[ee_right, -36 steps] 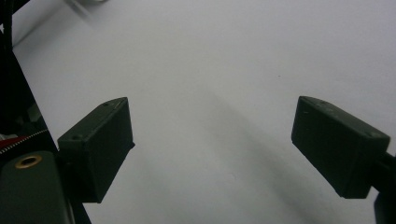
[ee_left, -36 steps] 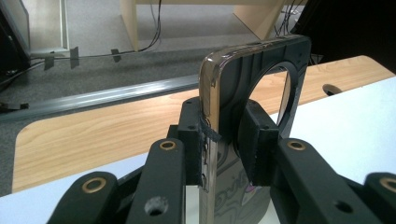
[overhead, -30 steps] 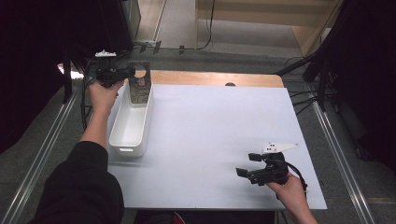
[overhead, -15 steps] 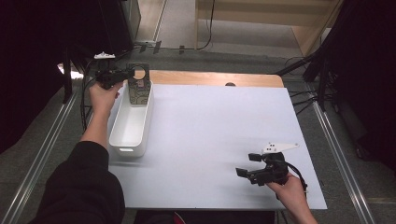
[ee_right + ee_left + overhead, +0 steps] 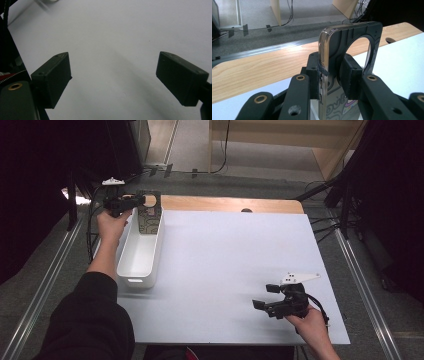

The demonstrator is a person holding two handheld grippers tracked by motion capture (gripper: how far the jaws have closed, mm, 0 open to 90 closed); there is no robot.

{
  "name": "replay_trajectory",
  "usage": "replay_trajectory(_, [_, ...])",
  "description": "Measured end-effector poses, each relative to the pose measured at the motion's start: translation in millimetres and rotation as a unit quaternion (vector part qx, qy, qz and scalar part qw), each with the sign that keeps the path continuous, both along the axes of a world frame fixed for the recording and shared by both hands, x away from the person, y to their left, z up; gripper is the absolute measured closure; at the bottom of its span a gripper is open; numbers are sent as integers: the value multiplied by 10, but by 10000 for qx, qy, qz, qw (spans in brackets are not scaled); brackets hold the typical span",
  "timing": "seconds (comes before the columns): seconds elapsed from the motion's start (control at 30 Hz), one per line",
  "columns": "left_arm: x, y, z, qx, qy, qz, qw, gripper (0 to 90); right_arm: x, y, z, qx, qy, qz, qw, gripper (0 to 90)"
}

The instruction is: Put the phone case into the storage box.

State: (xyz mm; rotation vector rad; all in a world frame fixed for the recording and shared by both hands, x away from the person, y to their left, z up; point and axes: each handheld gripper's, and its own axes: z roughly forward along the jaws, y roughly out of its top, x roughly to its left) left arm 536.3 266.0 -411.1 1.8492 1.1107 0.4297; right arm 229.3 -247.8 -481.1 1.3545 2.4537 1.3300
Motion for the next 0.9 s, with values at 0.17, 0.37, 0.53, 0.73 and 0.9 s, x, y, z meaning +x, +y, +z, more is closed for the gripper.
replay_trajectory(0.17, [5, -9, -5, -30, -16, -11, 10000, 699, 1, 1, 0, -4, 0, -1, 10000, 118])
replay_trajectory(0.37, [11, -13, 16, -154, -59, 42, 9999, 576, 0, 1, 0, -7, 4, -2, 10000, 118])
replay_trajectory(0.53, [3, -18, 30, -68, -112, 96, 9999, 512, 0, -4, 1, 5, -6, -7, 10000, 119])
replay_trajectory(0.73, [-8, -5, 55, -78, -42, 138, 9999, 399, -1, 4, 2, -4, 8, 4, 10000, 118])
replay_trajectory(0.9, [-15, -7, 49, -3, 205, 109, 9997, 362, 0, 3, 6, -10, 2, 6, 10000, 119])
